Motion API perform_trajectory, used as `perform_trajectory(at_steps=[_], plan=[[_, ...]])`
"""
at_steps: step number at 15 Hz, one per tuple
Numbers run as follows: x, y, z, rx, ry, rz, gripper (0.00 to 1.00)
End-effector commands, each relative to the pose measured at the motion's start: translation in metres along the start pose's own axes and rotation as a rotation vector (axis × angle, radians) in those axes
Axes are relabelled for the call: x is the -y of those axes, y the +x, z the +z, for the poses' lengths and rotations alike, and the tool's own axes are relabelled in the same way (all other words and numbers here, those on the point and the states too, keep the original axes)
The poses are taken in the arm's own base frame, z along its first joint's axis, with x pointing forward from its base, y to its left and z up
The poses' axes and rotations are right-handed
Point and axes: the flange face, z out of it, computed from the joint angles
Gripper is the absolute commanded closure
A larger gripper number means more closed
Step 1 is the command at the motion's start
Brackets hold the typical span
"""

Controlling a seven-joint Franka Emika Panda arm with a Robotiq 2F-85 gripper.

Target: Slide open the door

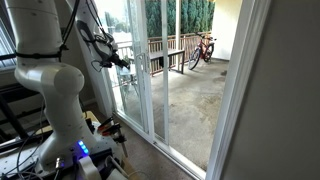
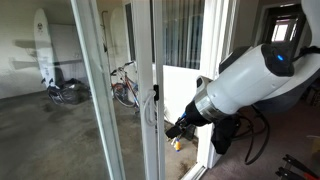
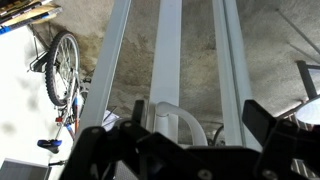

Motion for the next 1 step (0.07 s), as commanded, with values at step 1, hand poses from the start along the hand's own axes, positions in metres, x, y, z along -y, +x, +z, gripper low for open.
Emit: perform_trajectory(at_steps=[1], plan=[[0.0002, 0.0008, -0.0004, 0.001, 0.000, 0.000, 0.00]])
